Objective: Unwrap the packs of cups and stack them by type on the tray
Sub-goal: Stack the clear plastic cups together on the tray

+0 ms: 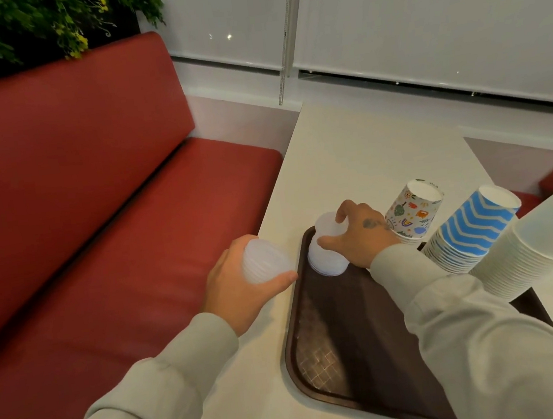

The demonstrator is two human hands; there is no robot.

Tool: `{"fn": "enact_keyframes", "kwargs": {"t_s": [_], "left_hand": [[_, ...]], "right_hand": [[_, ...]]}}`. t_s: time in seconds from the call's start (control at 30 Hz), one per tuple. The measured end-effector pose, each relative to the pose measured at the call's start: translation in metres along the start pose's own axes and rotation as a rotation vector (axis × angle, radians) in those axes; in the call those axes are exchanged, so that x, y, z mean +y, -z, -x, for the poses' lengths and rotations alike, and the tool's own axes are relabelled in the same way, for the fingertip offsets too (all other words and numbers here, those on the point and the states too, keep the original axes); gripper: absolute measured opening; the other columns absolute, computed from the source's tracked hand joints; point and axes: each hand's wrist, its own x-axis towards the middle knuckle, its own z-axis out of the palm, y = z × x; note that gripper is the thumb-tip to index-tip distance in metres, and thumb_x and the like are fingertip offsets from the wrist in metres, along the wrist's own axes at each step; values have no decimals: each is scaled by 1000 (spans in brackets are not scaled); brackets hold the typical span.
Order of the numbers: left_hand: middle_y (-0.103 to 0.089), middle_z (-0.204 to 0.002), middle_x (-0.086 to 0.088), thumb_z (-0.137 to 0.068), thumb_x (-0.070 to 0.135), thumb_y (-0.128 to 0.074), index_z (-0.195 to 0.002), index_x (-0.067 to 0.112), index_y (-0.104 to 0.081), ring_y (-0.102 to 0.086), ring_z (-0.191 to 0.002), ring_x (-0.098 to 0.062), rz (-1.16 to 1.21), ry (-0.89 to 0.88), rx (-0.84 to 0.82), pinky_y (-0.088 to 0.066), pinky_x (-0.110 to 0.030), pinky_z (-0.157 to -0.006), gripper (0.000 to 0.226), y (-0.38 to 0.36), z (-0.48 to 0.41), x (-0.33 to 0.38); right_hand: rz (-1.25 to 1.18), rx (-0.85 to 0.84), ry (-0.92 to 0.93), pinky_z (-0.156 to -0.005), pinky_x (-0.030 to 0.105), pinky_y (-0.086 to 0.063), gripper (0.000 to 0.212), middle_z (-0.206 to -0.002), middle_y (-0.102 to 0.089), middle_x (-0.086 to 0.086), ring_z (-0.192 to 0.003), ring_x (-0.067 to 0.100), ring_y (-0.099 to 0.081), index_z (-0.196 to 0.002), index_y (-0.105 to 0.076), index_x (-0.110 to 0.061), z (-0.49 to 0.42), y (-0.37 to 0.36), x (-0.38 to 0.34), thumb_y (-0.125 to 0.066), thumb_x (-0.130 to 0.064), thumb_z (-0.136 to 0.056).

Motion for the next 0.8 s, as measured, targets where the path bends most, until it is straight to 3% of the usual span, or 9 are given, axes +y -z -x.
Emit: {"fn": "enact_keyframes", "kwargs": {"t_s": [0.17,0.4,0.57,0.63,0.7,0.8], "left_hand": [[-55,-114,16,-68,49,-86,-117,39,-47,-50,-102,-11,-7,-3,7,-42,-26,-83,64,0,0,3],[-56,-118,15,-67,47,-87,-126,32,-50,-50,-104,-10,11,-12,8,-40,-24,-83,71,1,0,12],[-56,-120,15,-65,52,-86,-126,34,-49,-50,-106,-9,17,-25,6,-39,-22,-83,73,1,1,19],[-56,-122,15,-66,54,-85,-130,33,-48,-50,-107,-8,21,-31,-7,-40,-19,-82,76,1,3,24],[-57,-120,16,-67,52,-85,-128,34,-48,-52,-101,-4,31,-43,-21,-40,-12,-74,74,0,5,30],[-58,-115,17,-67,51,-84,-123,39,-47,-55,-93,0,38,-66,-28,-41,-9,-69,68,0,8,39]], "right_hand": [[-24,-10,-30,-80,32,-37,49,-122,-52,9,-98,24,-44,-119,-50,-15,2,2,-1,-70,-44,-85],[-15,-30,-9,-82,31,-32,49,-125,-52,11,-116,29,-47,-126,-44,-11,10,-3,2,-63,-42,-92],[-122,204,162,-89,27,-34,44,-130,-51,3,-120,21,-47,-123,-51,-14,20,6,-10,-64,-43,-92],[-273,131,213,-90,27,-39,42,-124,-56,-7,-112,12,-53,-117,-56,-22,26,16,-22,-65,-51,-88],[-373,-87,201,-90,29,-45,44,-116,-61,-17,-107,6,-60,-108,-60,-32,35,24,-34,-69,-63,-79],[-269,-230,210,-82,27,-47,47,-112,-61,-18,-106,8,-59,-101,-59,-35,46,26,-45,-72,-68,-71]]}}
